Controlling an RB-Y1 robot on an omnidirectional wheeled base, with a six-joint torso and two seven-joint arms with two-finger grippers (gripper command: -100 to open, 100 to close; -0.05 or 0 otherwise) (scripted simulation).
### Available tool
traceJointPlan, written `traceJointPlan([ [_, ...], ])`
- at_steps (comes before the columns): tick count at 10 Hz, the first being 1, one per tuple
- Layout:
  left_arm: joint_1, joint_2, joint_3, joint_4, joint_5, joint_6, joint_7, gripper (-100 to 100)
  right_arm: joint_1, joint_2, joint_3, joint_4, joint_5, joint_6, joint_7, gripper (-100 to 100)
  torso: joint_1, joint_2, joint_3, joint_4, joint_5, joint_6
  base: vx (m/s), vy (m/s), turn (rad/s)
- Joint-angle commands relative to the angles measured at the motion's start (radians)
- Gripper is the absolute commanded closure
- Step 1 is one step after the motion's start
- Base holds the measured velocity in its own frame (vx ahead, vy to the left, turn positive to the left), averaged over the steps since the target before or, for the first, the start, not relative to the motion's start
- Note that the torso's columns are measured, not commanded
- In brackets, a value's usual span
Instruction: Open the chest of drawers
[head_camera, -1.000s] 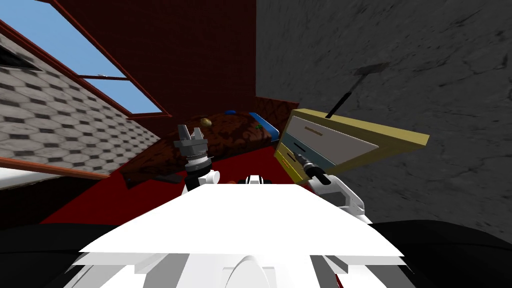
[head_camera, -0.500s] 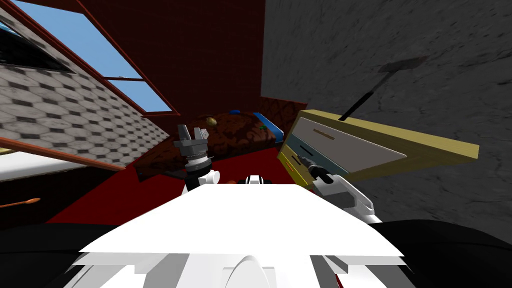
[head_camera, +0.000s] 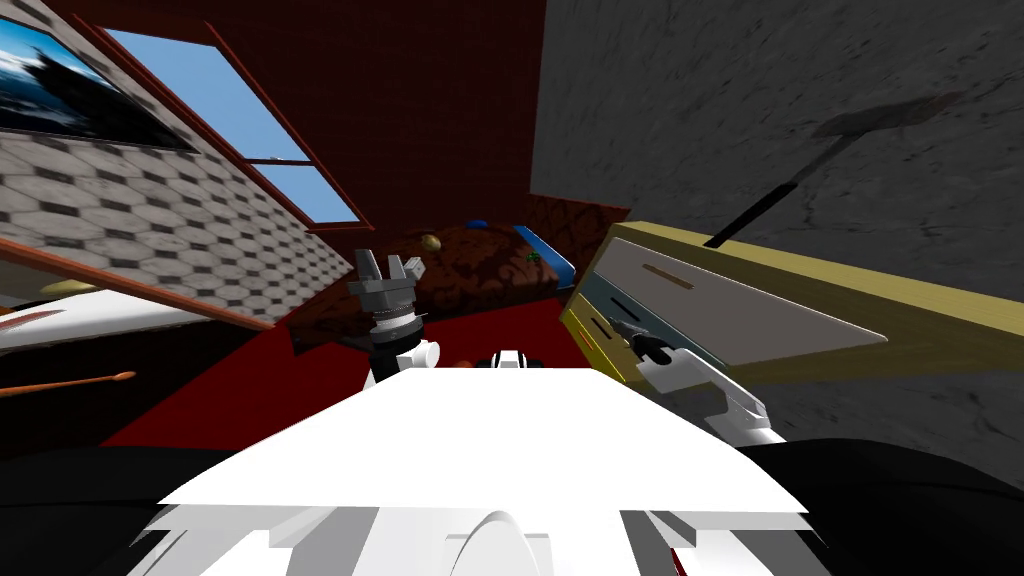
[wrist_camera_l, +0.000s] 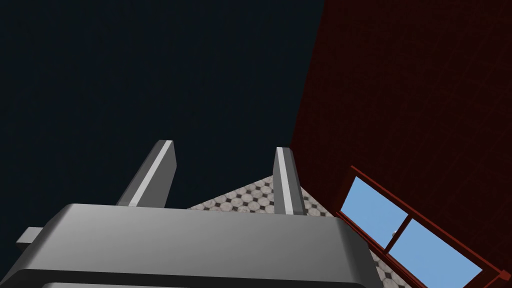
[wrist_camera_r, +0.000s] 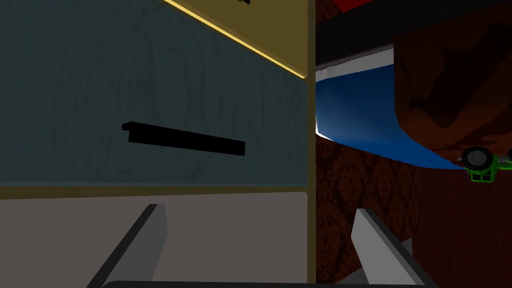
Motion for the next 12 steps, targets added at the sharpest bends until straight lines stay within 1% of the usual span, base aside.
traceJointPlan([
  [1, 0.0, 0.0, 0.0, 0.0, 0.0, 0.0, 0.0, 0, 0.011, -0.061, -0.007, 0.049, 0.012, 0.073, 0.028, -100, -0.001, 0.0, 0.0, 0.0, 0.0, 0.0, 0.072, 0.02, 0.099],
  [2, 0.0, 0.0, 0.0, 0.0, 0.0, 0.0, 0.0, 0, 0.011, -0.066, -0.007, 0.049, 0.012, 0.081, 0.028, -100, -0.002, 0.0, 0.0, 0.0, -0.001, 0.0, 0.046, 0.033, 0.038],
  [3, 0.0, 0.0, 0.0, 0.0, 0.0, 0.0, 0.0, 0, 0.018, -0.106, -0.011, 0.079, 0.022, 0.112, 0.045, -100, -0.002, 0.002, 0.001, 0.0, -0.001, 0.0, 0.077, 0.032, 0.109],
  [4, 0.0, 0.0, 0.0, 0.0, 0.0, 0.0, 0.0, 0, 0.018, -0.106, -0.011, 0.079, 0.022, 0.126, 0.045, -100, -0.002, 0.0, 0.0, 0.0, -0.001, 0.0, 0.075, 0.031, 0.097],
  [5, 0.0, 0.0, 0.0, 0.0, 0.0, 0.0, 0.0, 0, 0.026, -0.145, -0.015, 0.109, 0.032, 0.17, 0.062, -100, -0.002, 0.0, 0.0, 0.0, -0.001, 0.0, 0.088, 0.023, 0.106],
  [6, 0.0, 0.0, 0.0, 0.0, 0.0, 0.0, 0.0, 0, 0.033, -0.168, -0.018, 0.139, 0.042, 0.196, 0.078, -100, -0.002, 0.0, 0.0, 0.0, -0.001, 0.0, 0.103, 0.049, 0.13],
  [7, 0.0, 0.0, 0.0, 0.0, 0.0, 0.0, 0.0, 0, 0.033, -0.182, -0.018, 0.139, 0.042, 0.211, 0.078, -100, -0.001, 0.0, 0.0, 0.0, 0.0, 0.0, 0.086, 0.067, 0.072],
  [8, 0.0, 0.0, 0.0, 0.0, 0.0, 0.0, 0.0, 0, 0.041, -0.216, -0.021, 0.168, 0.051, 0.24, 0.093, -100, 0.0, 0.001, 0.0, 0.0, 0.0, 0.0, 0.075, 0.048, 0.069],
  [9, 0.0, 0.0, 0.0, 0.0, 0.0, 0.0, 0.0, 0, 0.041, -0.218, -0.021, 0.168, 0.051, 0.25, 0.093, -100, -0.002, 0.002, 0.001, 0.0, 0.0, 0.0, 0.069, 0.028, 0.036],
  [10, 0.0, 0.0, 0.0, 0.0, 0.0, 0.0, 0.0, 0, 0.048, -0.253, -0.024, 0.196, 0.061, 0.281, 0.107, -100, -0.003, 0.002, 0.001, 0.001, -0.001, 0.0, 0.072, 0.023, 0.069],
  [11, 0.0, 0.0, 0.0, 0.0, 0.0, 0.0, 0.0, 0, 0.048, -0.253, -0.024, 0.196, 0.061, 0.288, 0.107, -100, -0.003, 0.001, 0.001, 0.0, -0.001, 0.0, 0.056, 0.027, 0.032],
  [12, 0.0, 0.0, 0.0, 0.0, 0.0, 0.0, 0.0, 0, 0.055, -0.286, -0.027, 0.224, 0.07, 0.323, 0.121, -100, -0.002, 0.002, 0.001, 0.0, -0.001, 0.001, 0.065, 0.027, 0.068],
])
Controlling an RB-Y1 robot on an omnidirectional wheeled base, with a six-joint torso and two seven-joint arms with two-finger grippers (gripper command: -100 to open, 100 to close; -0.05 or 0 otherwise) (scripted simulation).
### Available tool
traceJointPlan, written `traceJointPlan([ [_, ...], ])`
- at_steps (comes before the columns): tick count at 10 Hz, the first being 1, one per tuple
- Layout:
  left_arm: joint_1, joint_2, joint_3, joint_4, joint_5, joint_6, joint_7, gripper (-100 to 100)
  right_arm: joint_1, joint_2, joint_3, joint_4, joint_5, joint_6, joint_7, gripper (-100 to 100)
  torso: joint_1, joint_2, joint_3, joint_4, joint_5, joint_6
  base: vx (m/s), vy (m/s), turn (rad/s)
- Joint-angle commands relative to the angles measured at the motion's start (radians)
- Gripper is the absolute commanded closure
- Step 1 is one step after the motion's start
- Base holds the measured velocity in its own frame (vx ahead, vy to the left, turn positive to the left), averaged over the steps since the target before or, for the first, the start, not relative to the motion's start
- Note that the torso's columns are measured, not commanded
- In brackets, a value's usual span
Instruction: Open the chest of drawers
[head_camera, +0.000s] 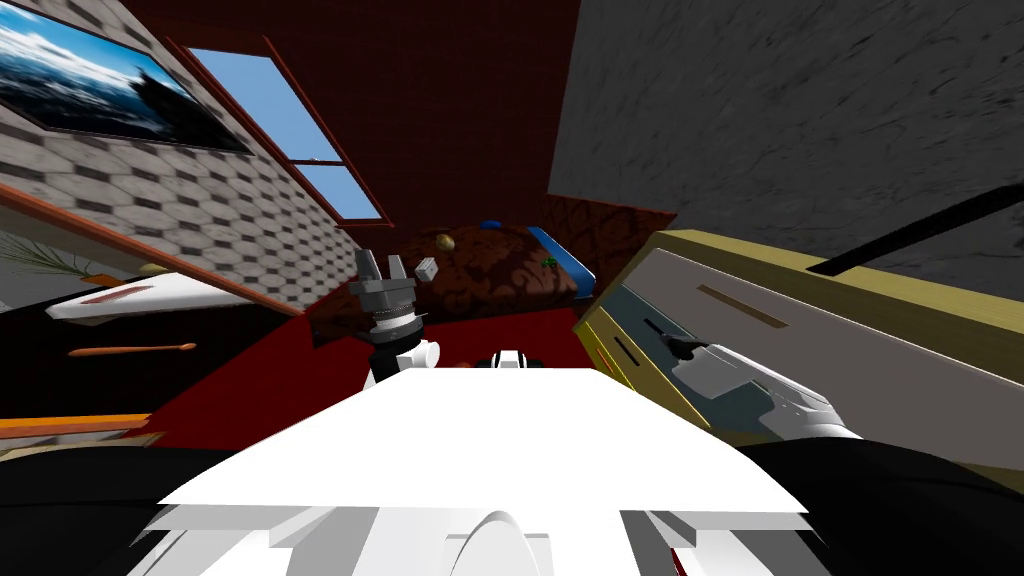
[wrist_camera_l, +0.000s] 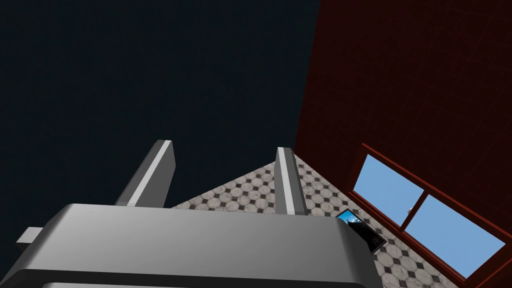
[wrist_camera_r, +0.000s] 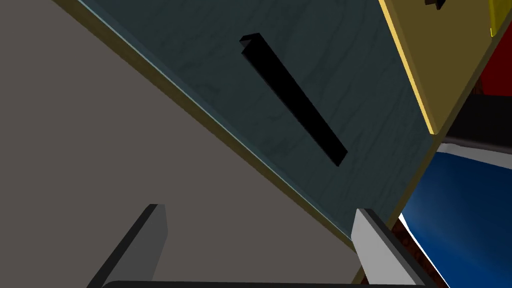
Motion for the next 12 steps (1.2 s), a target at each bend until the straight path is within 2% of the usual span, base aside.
traceJointPlan([
  [1, 0.0, 0.0, 0.0, 0.0, 0.0, 0.0, 0.0, 0, 0.012, -0.038, -0.005, 0.034, 0.012, 0.041, 0.015, -100, 0.0, -0.001, -0.001, 0.0, 0.0, -0.001, 0.058, 0.02, 0.07],
  [3, 0.0, 0.0, 0.0, 0.0, 0.0, 0.0, 0.0, 0, 0.025, -0.1, -0.01, 0.085, 0.029, 0.105, 0.04, -100, 0.001, -0.002, -0.001, 0.0, 0.0, 0.0, 0.084, 0.031, 0.072],
  [4, 0.0, 0.0, 0.0, 0.0, 0.0, 0.0, 0.0, 0, 0.025, -0.1, -0.01, 0.085, 0.029, 0.105, 0.04, -100, 0.001, -0.003, -0.002, -0.001, 0.001, 0.0, 0.084, 0.024, 0.05],
  [8, 0.0, 0.0, 0.0, 0.0, 0.0, 0.0, 0.0, 0, 0.047, -0.205, -0.017, 0.166, 0.056, 0.206, 0.08, -100, 0.001, -0.002, -0.001, -0.001, 0.001, 0.0, 0.094, 0.028, 0.061],
  [9, 0.0, 0.0, 0.0, 0.0, 0.0, 0.0, 0.0, 0, 0.051, -0.225, -0.019, 0.18, 0.061, 0.224, 0.087, -100, 0.001, -0.001, -0.001, 0.0, 0.0, 0.0, 0.086, 0.034, 0.026],
  [11, 0.0, 0.0, 0.0, 0.0, 0.0, 0.0, 0.0, 0, 0.057, -0.255, -0.02, 0.2, 0.068, 0.251, 0.097, -100, -0.001, -0.002, -0.004, 0.002, 0.01, -0.003, 0.074, 0.033, 0.037],
  [12, 0.0, 0.0, 0.0, 0.0, 0.0, 0.0, 0.0, 0, 0.057, -0.255, -0.02, 0.2, 0.068, 0.251, 0.097, -100, 0.002, -0.004, -0.005, 0.001, 0.011, -0.005, 0.038, 0.036, 0.036],
])
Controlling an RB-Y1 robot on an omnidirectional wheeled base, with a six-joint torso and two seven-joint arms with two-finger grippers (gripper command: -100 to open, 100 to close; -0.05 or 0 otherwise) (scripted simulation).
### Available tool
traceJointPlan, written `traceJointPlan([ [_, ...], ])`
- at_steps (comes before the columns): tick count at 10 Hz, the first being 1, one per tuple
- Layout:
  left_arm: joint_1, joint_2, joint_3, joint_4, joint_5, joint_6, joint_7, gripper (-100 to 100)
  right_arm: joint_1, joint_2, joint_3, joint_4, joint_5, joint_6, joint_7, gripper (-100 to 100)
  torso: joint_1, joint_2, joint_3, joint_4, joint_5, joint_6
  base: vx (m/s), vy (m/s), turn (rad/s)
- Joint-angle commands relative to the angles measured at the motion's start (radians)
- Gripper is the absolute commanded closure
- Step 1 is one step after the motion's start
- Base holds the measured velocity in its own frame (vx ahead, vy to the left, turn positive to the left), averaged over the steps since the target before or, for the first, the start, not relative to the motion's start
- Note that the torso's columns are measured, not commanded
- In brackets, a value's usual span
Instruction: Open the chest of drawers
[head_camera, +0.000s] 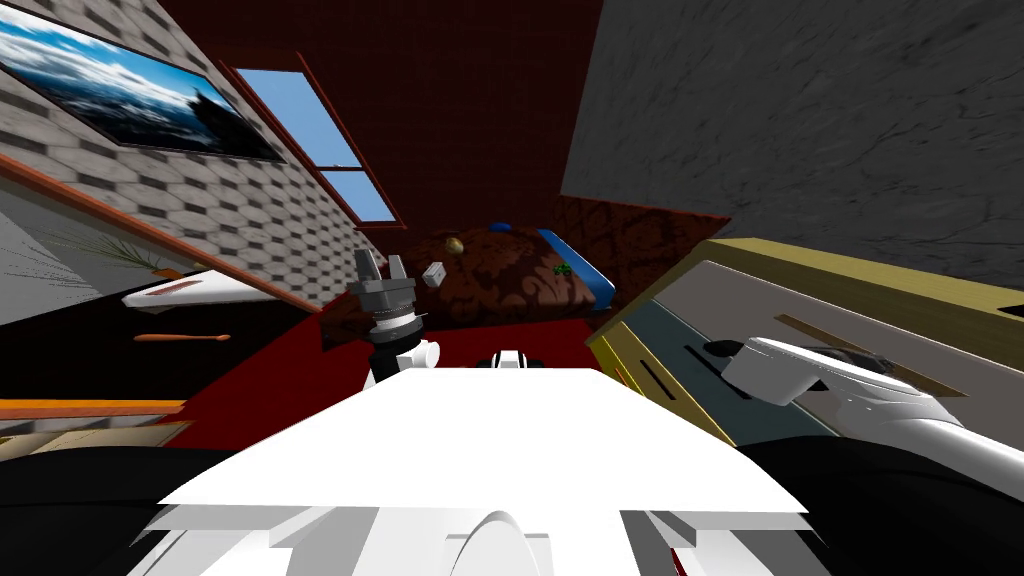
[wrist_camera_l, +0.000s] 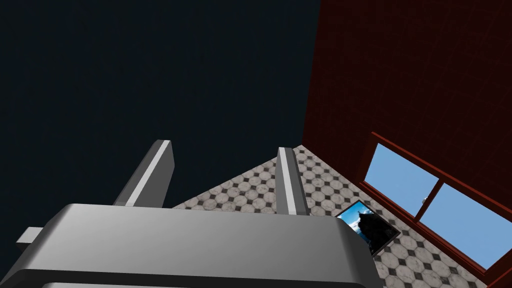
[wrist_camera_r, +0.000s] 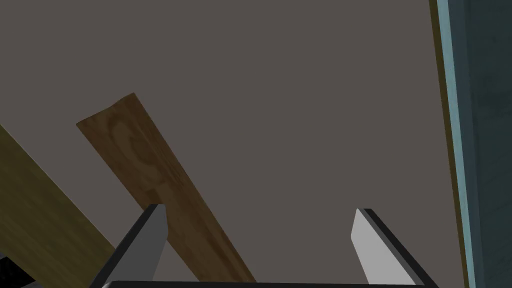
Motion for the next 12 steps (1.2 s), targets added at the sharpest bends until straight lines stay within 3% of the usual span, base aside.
traceJointPlan([
  [1, 0.0, 0.0, 0.0, 0.0, 0.0, 0.0, 0.0, 0, -0.011, -0.004, 0.008, 0.025, 0.006, -0.001, 0.002, -100, 0.0, 0.0, 0.0, 0.0, -0.001, 0.0, 0.008, 0.019, -0.004],
  [3, 0.0, 0.0, 0.0, 0.0, 0.0, 0.0, 0.0, 0, -0.014, 0.0, 0.011, 0.036, 0.008, -0.009, 0.0, -100, -0.007, 0.002, 0.004, -0.001, -0.011, 0.004, 0.007, -0.068, 0.009],
  [4, 0.0, 0.0, 0.0, 0.0, 0.0, 0.0, 0.0, 0, -0.014, 0.0, 0.011, 0.038, 0.008, -0.011, 0.0, 100, -0.004, 0.003, 0.005, -0.001, -0.012, 0.005, 0.002, -0.014, -0.016],
  [7, 0.0, 0.0, 0.0, 0.0, 0.0, 0.0, 0.0, 0, -0.008, -0.013, 0.004, 0.01, -0.001, 0.012, 0.006, 100, -0.008, -0.002, 0.005, -0.004, -0.023, 0.001, -0.023, 0.131, -0.039],
  [12, 0.0, 0.0, 0.0, 0.0, 0.0, 0.0, 0.0, 0, -0.005, -0.025, -0.001, -0.018, -0.004, 0.034, 0.011, 100, -0.012, 0.001, 0.005, -0.002, -0.017, 0.005, -0.007, 0.091, -0.038],
])
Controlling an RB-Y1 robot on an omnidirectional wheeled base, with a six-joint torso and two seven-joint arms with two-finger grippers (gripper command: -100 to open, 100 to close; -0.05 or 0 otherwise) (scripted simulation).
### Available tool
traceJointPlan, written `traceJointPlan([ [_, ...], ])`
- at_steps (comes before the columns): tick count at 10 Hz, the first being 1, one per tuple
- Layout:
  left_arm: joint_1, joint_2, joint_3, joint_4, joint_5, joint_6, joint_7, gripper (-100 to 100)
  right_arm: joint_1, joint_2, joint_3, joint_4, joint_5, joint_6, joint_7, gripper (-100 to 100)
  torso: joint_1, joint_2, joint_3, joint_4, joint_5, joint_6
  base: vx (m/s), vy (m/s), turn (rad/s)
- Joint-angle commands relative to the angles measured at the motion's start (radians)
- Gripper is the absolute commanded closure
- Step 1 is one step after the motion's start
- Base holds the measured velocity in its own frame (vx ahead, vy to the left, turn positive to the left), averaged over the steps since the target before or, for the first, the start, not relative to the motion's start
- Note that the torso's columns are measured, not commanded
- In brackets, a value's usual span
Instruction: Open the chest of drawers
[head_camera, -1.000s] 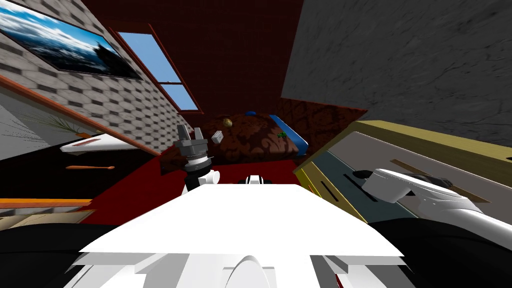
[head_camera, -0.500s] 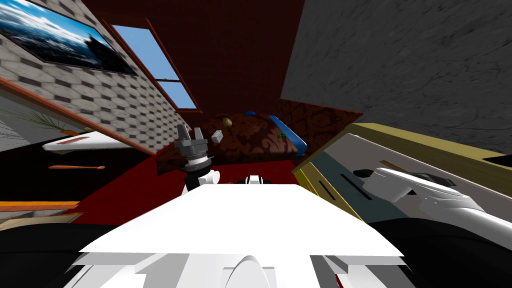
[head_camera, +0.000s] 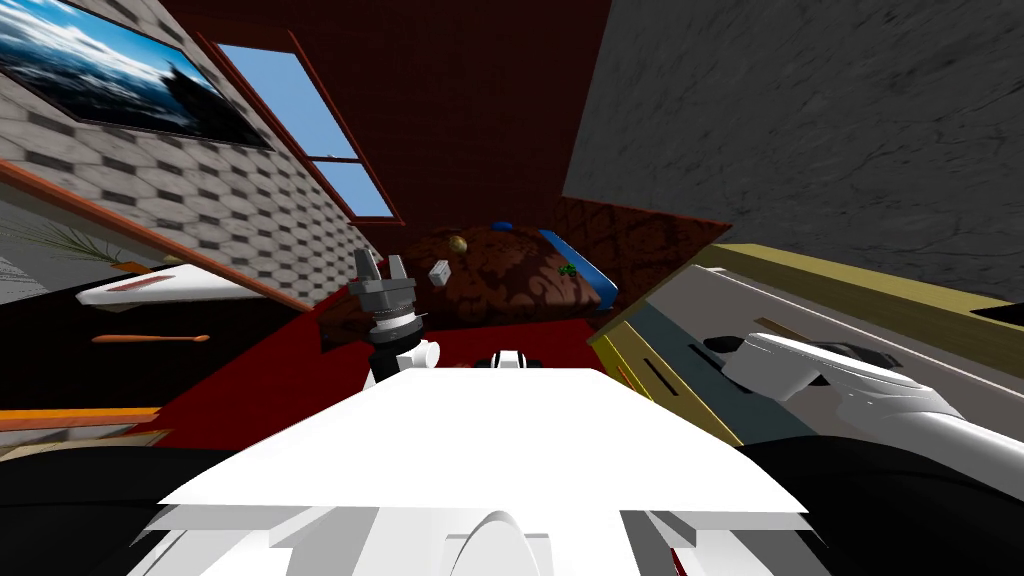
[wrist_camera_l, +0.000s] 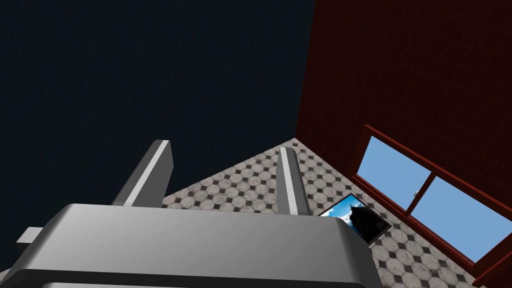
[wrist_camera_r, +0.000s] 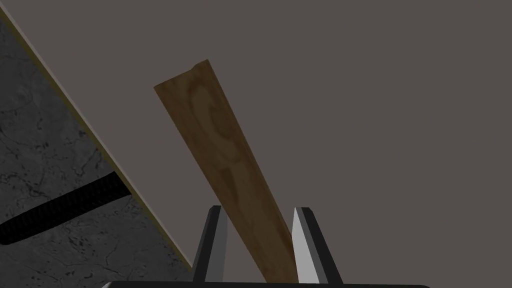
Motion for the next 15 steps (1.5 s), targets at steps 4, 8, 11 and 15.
traceJointPlan([
  [4, 0.0, 0.0, 0.0, 0.0, 0.0, 0.0, 0.0, 0, 0.004, 0.0, 0.004, -0.026, -0.002, 0.016, 0.0, 100, 0.003, 0.002, 0.002, 0.0, -0.001, 0.002, -0.002, 0.085, -0.012],
  [8, 0.0, 0.0, 0.0, 0.0, 0.0, 0.0, 0.0, 0, 0.013, -0.083, -0.061, -0.09, -0.076, 0.06, 0.051, -100, 0.002, 0.001, -0.001, 0.001, 0.004, 0.0, -0.006, 0.032, -0.091],
  [11, 0.0, 0.0, 0.0, 0.0, 0.0, 0.0, 0.0, 0, 0.018, -0.13, -0.097, -0.129, -0.123, 0.085, 0.081, -100, 0.014, 0.002, -0.001, 0.002, 0.01, -0.001, -0.007, -0.024, -0.08],
  [15, 0.0, 0.0, 0.0, 0.0, 0.0, 0.0, 0.0, 0, 0.018, -0.148, -0.102, -0.143, -0.149, 0.091, 0.096, 0, 0.02, 0.004, 0.0, 0.003, 0.014, 0.0, -0.002, -0.002, -0.033],
])
